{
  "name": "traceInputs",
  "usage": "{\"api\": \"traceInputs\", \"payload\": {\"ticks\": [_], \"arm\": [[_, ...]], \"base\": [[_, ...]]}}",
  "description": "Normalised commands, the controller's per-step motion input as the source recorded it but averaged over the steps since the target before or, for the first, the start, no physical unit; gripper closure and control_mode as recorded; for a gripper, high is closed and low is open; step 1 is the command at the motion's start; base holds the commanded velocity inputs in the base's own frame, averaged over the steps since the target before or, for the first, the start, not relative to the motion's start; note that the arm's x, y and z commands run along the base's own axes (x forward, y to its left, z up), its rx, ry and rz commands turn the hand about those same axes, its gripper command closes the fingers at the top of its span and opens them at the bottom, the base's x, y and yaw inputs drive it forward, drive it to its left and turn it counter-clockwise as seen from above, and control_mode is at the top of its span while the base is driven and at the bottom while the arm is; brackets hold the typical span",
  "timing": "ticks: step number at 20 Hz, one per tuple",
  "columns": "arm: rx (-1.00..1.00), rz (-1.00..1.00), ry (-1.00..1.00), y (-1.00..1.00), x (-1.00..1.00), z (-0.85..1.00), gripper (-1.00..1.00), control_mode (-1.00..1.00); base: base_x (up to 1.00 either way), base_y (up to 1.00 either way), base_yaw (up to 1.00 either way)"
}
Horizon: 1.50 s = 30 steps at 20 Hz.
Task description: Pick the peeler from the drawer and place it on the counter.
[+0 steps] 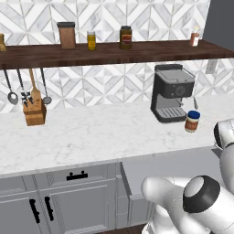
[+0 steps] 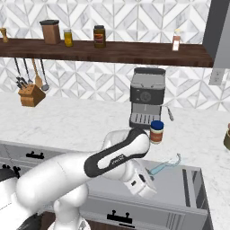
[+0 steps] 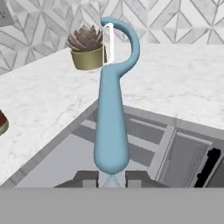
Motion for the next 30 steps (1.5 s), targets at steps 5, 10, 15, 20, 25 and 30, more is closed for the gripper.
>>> {"api": "traceInputs", "payload": {"ticks": [5, 10, 15, 20, 25, 30], "arm": [[-0.14, 0.06, 0.02, -0.05, 0.03, 1.00, 1.00, -1.00], [-0.44, -0.22, 0.31, -0.34, 0.01, 1.00, 1.00, -1.00], [-0.62, -0.07, 0.38, -0.03, 0.11, 0.95, 1.00, -1.00], [-0.37, 0.19, 0.78, 0.00, 0.02, 0.93, 1.00, -1.00], [-0.14, 0.32, 0.53, -0.13, -0.14, 1.00, 1.00, -1.00], [-0.27, 0.29, 0.62, -0.03, -0.28, 1.00, 1.00, -1.00]], "base": [[0.00, 0.00, 0.00], [0.00, 0.00, 0.00], [0.00, 0.00, 0.00], [0.00, 0.00, 0.00], [0.00, 0.00, 0.00], [0.00, 0.00, 0.00]]}}
